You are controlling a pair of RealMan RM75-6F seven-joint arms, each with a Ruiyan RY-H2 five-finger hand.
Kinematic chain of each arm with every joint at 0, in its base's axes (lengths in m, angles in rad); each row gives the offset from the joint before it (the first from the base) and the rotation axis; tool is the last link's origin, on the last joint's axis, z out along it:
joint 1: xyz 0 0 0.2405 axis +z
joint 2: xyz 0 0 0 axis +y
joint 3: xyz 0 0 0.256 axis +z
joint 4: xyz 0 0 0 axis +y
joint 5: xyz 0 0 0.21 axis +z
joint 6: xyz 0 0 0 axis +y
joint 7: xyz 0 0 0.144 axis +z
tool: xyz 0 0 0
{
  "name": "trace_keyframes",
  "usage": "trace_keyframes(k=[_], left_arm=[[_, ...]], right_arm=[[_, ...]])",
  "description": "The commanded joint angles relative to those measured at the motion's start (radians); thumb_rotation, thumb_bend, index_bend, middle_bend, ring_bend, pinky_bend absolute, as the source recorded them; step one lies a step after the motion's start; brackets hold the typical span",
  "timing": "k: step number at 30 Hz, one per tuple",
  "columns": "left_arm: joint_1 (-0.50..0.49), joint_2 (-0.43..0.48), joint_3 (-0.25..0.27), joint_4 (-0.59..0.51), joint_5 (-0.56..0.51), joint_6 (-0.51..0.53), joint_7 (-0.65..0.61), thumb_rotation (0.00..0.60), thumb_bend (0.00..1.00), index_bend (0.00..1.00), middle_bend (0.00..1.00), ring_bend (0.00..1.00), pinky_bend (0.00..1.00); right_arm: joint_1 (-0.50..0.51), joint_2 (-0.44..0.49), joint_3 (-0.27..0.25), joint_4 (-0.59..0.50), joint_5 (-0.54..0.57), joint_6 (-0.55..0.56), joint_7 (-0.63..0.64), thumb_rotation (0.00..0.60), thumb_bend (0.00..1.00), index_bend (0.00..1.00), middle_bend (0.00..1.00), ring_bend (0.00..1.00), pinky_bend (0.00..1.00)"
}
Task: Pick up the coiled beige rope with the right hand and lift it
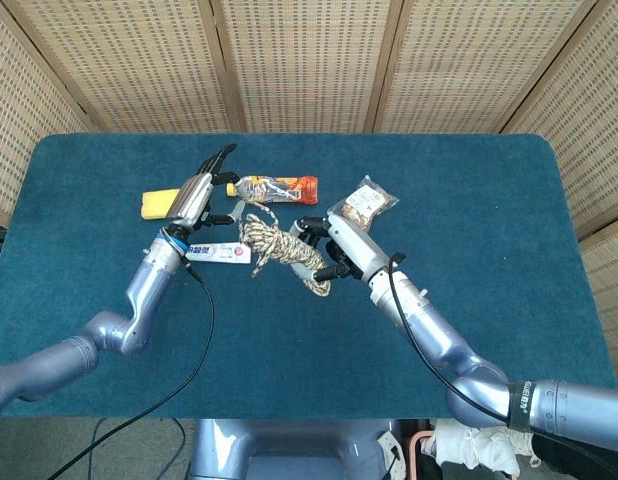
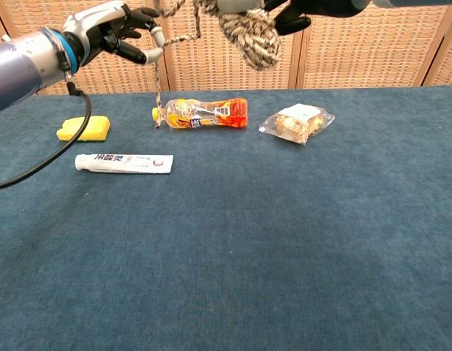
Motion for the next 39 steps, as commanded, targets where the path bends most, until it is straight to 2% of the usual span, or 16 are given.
trace_keyframes(k=[1,4,12,19,23,24,26,27,28,30,33,39], left_arm=[[0.029,-0.002,0.076,0.038,0.092,0.041,0.003,0.600,0.73,0.84,0.00,0.00,0.00],[0.060,0.011,0.142,0.060,0.174,0.093,0.019,0.600,0.73,0.84,0.00,0.00,0.00],[0.117,0.058,0.239,0.075,0.270,0.148,0.025,0.600,0.73,0.84,0.00,0.00,0.00],[0.145,0.097,0.276,0.057,0.309,0.171,0.004,0.600,0.73,0.84,0.00,0.00,0.00],[0.149,0.107,0.273,0.039,0.312,0.180,0.004,0.600,0.73,0.84,0.00,0.00,0.00],[0.149,0.109,0.271,0.035,0.313,0.182,0.004,0.600,0.69,0.81,0.00,0.00,0.00],[0.149,0.113,0.271,0.030,0.315,0.183,0.005,0.600,0.44,0.60,0.00,0.00,0.00],[0.149,0.118,0.272,0.023,0.317,0.182,0.005,0.600,0.23,0.36,0.00,0.00,0.00],[0.149,0.123,0.273,0.017,0.318,0.181,0.005,0.600,0.08,0.16,0.00,0.00,0.00],[0.151,0.136,0.270,-0.002,0.319,0.186,0.007,0.600,0.00,0.00,0.00,0.00,0.00],[0.171,0.180,0.252,-0.060,0.307,0.227,0.030,0.600,0.00,0.00,0.00,0.00,0.00],[0.287,0.364,0.219,-0.317,0.215,0.338,0.216,0.600,0.00,0.00,0.00,0.00,0.00]], right_arm=[[0.008,0.012,0.015,0.032,0.059,0.016,0.012,0.600,1.00,0.62,0.73,0.63,0.94],[0.021,0.013,0.019,0.061,0.120,0.034,0.002,0.600,1.00,0.62,0.73,0.63,0.94],[0.053,0.001,0.009,0.131,0.235,0.072,-0.046,0.600,1.00,0.62,0.73,0.63,0.94],[0.064,-0.019,-0.020,0.152,0.271,0.092,-0.094,0.600,1.00,0.62,0.73,0.63,0.94],[0.067,-0.033,-0.023,0.154,0.267,0.102,-0.104,0.600,1.00,0.62,0.73,0.63,0.94],[0.067,-0.035,-0.023,0.153,0.265,0.104,-0.106,0.600,1.00,0.62,0.73,0.63,0.94],[0.066,-0.037,-0.024,0.152,0.261,0.106,-0.109,0.600,1.00,0.62,0.73,0.63,0.94],[0.066,-0.038,-0.024,0.150,0.257,0.107,-0.111,0.600,1.00,0.62,0.73,0.63,0.94],[0.066,-0.039,-0.023,0.149,0.254,0.108,-0.112,0.600,1.00,0.62,0.73,0.63,0.94],[0.064,-0.038,-0.023,0.146,0.249,0.107,-0.113,0.600,1.00,0.62,0.73,0.63,0.94],[0.060,-0.034,-0.028,0.139,0.231,0.105,-0.120,0.600,1.00,0.62,0.73,0.63,0.94],[0.043,-0.037,-0.052,0.129,0.174,0.108,-0.135,0.600,1.00,0.62,0.73,0.63,0.94]])
